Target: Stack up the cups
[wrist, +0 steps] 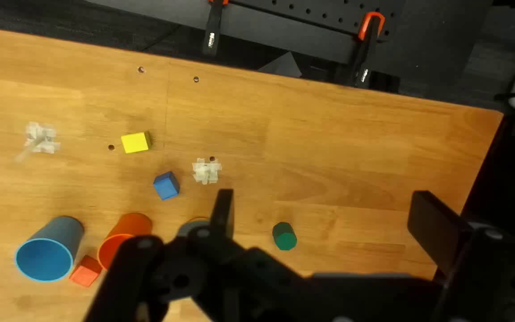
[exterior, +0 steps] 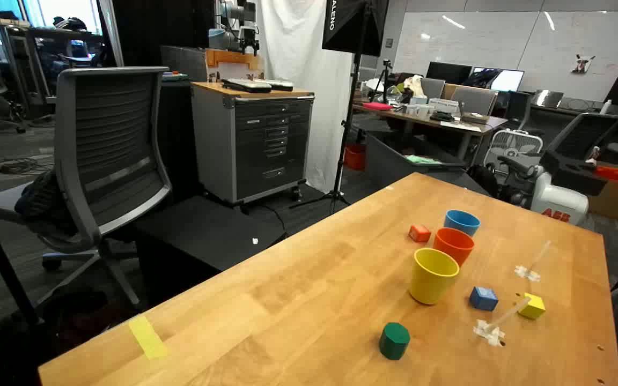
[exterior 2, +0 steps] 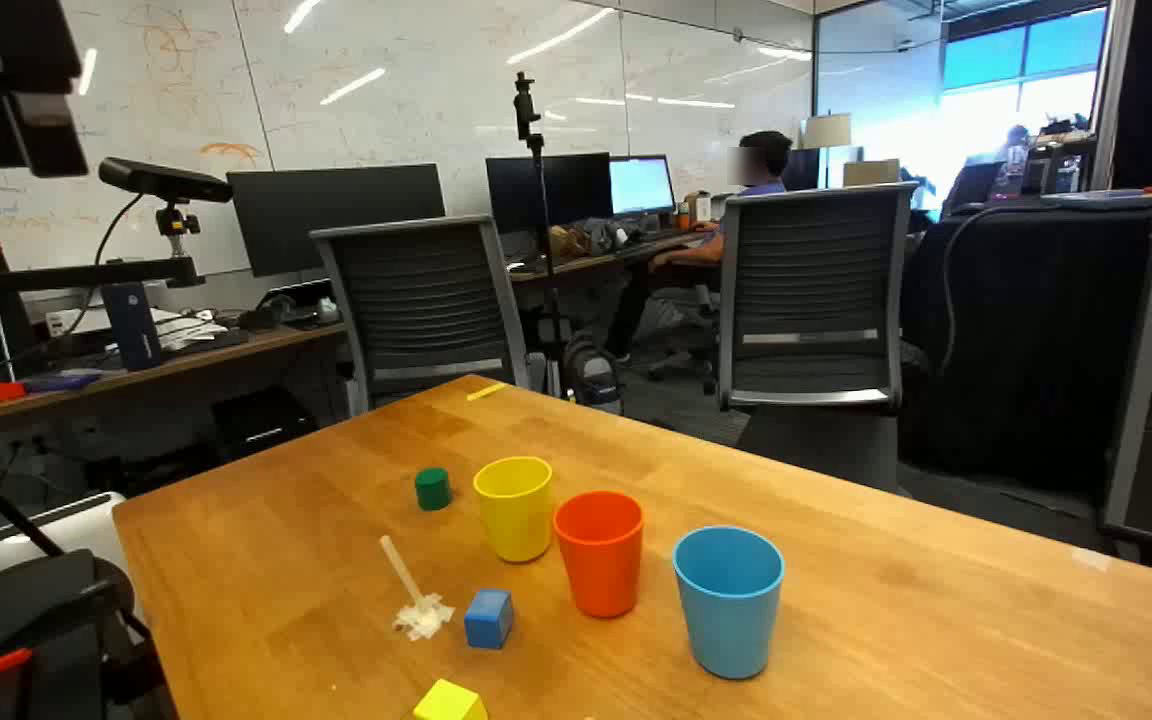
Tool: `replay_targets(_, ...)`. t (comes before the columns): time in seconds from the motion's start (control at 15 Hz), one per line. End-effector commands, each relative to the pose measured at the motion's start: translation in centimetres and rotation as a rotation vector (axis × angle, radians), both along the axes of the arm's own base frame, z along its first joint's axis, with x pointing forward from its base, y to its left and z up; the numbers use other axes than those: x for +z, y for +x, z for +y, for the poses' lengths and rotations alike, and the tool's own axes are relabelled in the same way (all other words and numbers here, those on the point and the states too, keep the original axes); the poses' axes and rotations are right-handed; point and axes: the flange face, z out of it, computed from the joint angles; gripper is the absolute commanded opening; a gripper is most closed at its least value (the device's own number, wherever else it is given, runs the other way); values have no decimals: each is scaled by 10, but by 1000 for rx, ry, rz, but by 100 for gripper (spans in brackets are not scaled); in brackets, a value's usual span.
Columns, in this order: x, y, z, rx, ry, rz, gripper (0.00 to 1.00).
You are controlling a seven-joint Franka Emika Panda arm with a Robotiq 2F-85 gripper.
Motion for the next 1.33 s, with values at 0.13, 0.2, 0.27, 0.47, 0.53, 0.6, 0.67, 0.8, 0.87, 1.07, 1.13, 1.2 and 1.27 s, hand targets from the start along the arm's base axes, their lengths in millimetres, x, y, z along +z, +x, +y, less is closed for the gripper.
replay_targets(0.13,1,0,0,0,0,-1,100)
replay_targets(0.2,1,0,0,0,0,-1,100)
replay_targets(0.27,1,0,0,0,0,-1,100)
replay_targets(0.47,0,1,0,-11,-7,-12,100)
replay_targets(0.53,-1,3,0,-36,-15,-34,100)
replay_targets(0.6,-2,6,0,-40,-16,-45,100)
replay_targets(0.67,-3,11,-1,-47,-18,-64,100)
replay_targets(0.8,-6,21,-4,-68,-21,-78,100)
replay_targets(0.87,-7,26,-6,-80,-27,-87,100)
replay_targets(1.07,-14,44,-13,-103,-41,-97,100)
replay_targets(1.13,-18,51,-15,-111,-41,-107,100)
replay_targets(1.2,-23,60,-17,-123,-41,-119,100)
replay_targets(1.27,-27,68,-18,-132,-41,-137,100)
